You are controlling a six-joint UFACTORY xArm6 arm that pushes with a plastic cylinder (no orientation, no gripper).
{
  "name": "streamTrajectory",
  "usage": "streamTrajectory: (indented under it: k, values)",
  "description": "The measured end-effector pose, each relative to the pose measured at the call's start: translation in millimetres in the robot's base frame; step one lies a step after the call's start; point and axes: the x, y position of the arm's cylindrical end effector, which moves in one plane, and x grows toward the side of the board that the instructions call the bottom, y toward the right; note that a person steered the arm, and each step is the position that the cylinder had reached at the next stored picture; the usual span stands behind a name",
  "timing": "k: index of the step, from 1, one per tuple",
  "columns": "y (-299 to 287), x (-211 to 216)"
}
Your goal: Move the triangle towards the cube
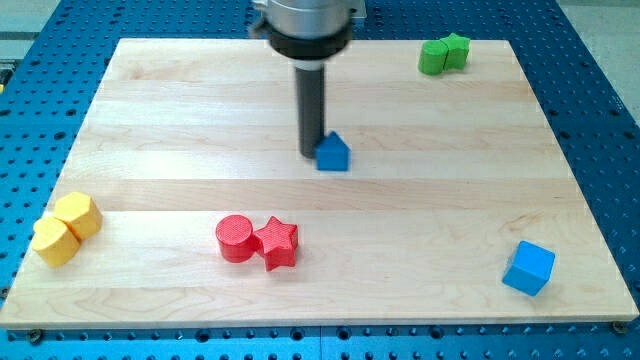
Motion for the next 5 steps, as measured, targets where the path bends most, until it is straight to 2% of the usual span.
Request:
streamTrajectory:
  k: [2,3,4,5]
  values:
    - [111.4,58.7]
    - [143.4,86.2]
    - [157.5,106.1]
    - [142.0,99.8]
